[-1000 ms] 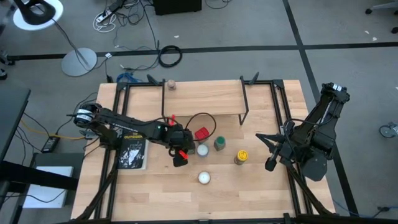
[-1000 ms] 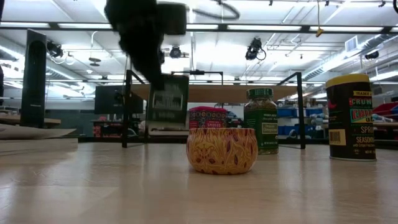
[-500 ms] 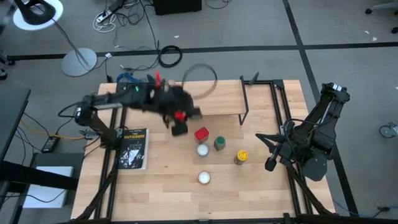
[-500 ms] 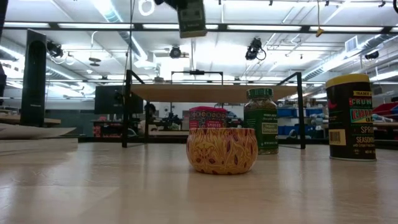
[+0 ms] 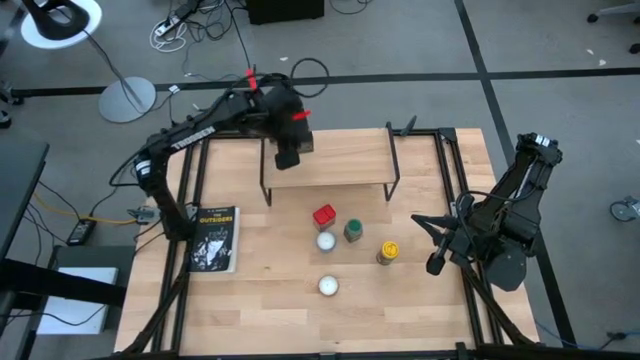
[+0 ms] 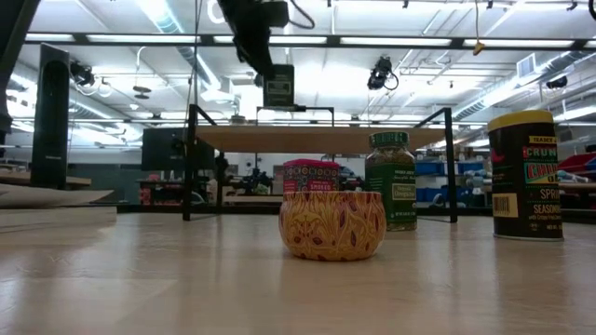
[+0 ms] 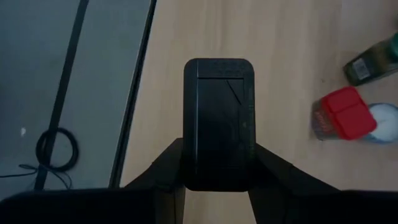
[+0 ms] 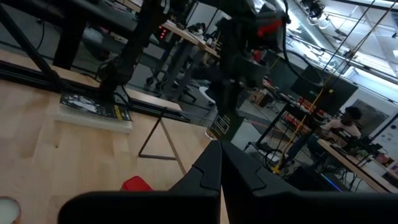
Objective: Shelf spices
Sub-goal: Put the black seasoning can on the shelf
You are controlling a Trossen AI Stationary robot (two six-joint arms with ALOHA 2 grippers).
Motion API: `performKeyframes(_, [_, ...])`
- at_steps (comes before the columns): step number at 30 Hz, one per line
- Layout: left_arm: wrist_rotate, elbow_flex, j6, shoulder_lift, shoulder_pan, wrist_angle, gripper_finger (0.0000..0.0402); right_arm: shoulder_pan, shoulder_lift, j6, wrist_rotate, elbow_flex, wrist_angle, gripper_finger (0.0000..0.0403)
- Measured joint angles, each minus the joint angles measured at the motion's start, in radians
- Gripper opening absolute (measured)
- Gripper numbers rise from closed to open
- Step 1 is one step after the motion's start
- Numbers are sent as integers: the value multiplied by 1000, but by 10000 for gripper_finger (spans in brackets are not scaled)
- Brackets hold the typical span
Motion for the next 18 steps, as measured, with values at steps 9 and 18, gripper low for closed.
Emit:
performKeyframes(9, [77, 0, 106, 43, 104, 24, 122, 0, 0, -1, 0, 0, 5, 4])
performKeyframes(18, [93, 0, 154, 58, 157, 17, 122, 0, 0, -9, -9, 0, 5, 6])
